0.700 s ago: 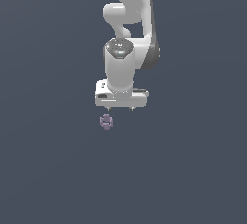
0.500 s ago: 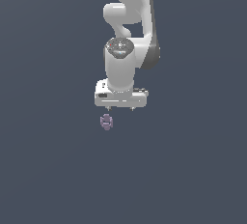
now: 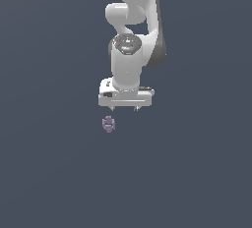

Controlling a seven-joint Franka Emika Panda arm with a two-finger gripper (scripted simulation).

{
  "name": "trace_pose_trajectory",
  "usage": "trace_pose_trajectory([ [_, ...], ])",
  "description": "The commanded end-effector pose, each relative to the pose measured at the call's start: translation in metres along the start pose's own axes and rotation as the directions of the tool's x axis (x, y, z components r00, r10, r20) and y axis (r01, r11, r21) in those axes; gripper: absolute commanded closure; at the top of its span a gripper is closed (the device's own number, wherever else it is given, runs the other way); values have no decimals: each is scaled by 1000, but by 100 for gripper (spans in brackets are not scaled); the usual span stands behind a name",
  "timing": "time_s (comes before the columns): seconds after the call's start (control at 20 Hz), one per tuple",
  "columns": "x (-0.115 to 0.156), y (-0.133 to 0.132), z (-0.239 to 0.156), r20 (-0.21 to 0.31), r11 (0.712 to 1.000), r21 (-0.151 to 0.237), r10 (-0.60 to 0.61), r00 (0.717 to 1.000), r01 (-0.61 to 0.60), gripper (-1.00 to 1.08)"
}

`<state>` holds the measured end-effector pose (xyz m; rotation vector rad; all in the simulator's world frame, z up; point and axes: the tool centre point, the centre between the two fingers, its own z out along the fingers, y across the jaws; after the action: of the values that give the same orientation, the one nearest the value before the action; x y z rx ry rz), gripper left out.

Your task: Pick up the object and move it to a goal position.

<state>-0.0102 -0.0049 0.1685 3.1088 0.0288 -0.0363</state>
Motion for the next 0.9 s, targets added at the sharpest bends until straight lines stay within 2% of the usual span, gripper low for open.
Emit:
trace_pose_trajectory([
  [0.0,0,1,1,1,1000,1,7,1000,-7,-92],
  [0.45,3,23,22,-2,988,17,156,988,-155,-92],
  [0.6,4,36,34,-3,969,25,246,969,-246,-92],
  [0.85,4,59,55,-3,921,35,389,921,-388,-92],
])
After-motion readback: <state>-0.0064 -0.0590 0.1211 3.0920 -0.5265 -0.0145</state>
